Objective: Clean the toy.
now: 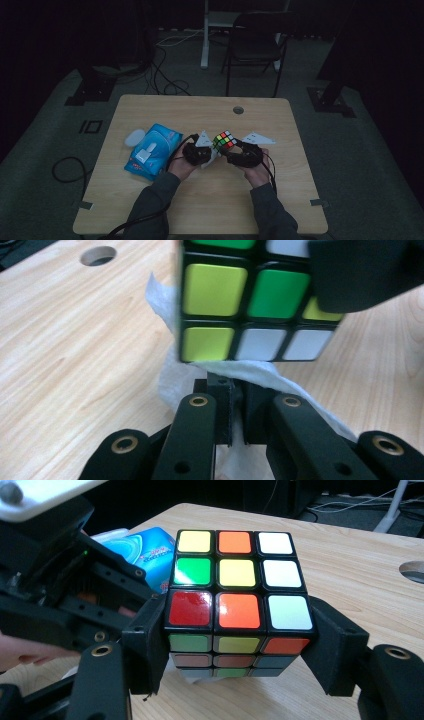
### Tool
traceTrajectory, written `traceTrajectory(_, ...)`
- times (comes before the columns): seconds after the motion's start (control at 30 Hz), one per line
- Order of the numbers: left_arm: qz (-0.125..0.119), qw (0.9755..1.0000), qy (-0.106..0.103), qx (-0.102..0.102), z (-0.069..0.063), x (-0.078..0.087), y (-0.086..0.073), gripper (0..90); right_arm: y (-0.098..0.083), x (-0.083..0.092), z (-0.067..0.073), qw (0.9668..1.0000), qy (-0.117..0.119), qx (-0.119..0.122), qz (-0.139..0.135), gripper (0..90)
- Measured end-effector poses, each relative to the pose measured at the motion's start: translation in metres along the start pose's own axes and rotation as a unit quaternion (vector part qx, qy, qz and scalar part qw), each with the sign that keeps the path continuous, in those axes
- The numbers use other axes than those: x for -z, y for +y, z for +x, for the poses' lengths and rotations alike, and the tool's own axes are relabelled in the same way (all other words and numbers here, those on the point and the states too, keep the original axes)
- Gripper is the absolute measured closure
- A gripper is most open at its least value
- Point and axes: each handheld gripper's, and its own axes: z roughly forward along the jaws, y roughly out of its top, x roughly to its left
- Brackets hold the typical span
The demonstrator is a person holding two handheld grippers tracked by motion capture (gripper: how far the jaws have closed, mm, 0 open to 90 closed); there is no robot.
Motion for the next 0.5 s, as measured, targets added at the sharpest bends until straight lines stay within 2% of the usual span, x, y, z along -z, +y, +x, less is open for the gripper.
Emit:
traceTrajectory(0.23, -0.007, 0.9996, 0.021, 0.015, 0.0090, 0.0054, -0.0003, 86.0, 0.0003, 0.0007, -0.0012, 1.0000, 0.004, -0.005, -0.002, 34.4)
traceTrajectory(0.5, -0.009, 0.9996, 0.025, 0.014, 0.0082, 0.0053, 0.0003, 86.0, 0.0014, 0.0001, -0.0022, 0.9998, 0.008, -0.016, -0.003, 34.4)
